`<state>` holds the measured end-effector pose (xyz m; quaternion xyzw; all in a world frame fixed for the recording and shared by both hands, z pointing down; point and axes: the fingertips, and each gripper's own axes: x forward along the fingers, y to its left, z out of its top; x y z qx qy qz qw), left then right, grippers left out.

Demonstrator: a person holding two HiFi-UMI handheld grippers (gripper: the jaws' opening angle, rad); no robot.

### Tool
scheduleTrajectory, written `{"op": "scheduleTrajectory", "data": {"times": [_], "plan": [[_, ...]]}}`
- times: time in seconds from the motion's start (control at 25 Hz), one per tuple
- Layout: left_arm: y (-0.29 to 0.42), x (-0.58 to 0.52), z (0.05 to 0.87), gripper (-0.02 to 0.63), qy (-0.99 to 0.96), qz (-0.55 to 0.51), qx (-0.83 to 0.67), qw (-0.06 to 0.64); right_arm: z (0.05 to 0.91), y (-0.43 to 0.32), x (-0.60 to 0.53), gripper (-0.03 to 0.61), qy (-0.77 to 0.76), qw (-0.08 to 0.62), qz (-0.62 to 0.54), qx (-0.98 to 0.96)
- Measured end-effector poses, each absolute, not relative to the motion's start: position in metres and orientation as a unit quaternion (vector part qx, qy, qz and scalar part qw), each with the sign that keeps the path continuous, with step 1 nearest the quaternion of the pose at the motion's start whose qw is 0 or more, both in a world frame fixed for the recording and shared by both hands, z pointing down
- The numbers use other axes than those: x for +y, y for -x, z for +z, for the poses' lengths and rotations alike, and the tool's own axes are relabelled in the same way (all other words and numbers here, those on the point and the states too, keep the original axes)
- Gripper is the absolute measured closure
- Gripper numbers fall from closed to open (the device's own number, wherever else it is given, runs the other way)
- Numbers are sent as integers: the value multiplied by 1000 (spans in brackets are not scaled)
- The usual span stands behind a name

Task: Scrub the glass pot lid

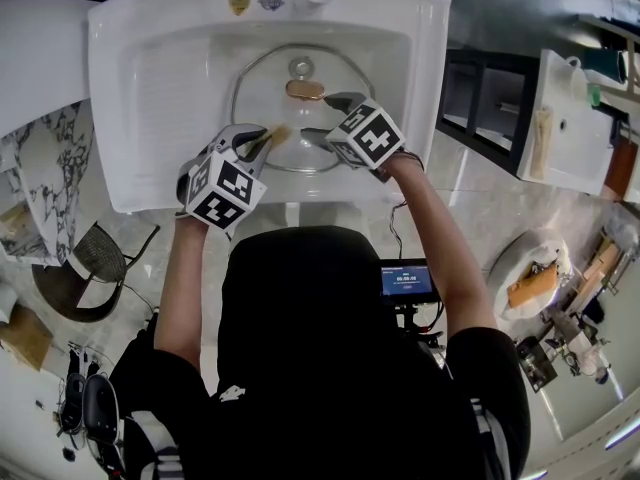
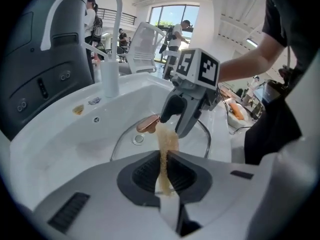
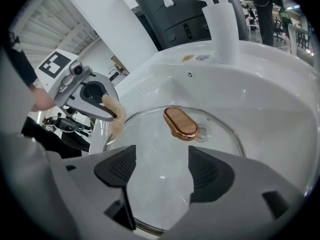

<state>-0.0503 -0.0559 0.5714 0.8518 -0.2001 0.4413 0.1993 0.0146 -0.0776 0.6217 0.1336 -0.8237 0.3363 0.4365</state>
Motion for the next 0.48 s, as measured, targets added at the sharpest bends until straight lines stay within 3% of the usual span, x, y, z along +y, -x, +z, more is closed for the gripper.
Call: {"op": "scheduleTrajectory", "data": {"times": [0.48], "plan": [[46,-55,598,591,-835,510,-145,145,622,-15,-78,265,-136,437,336,-823]]}}
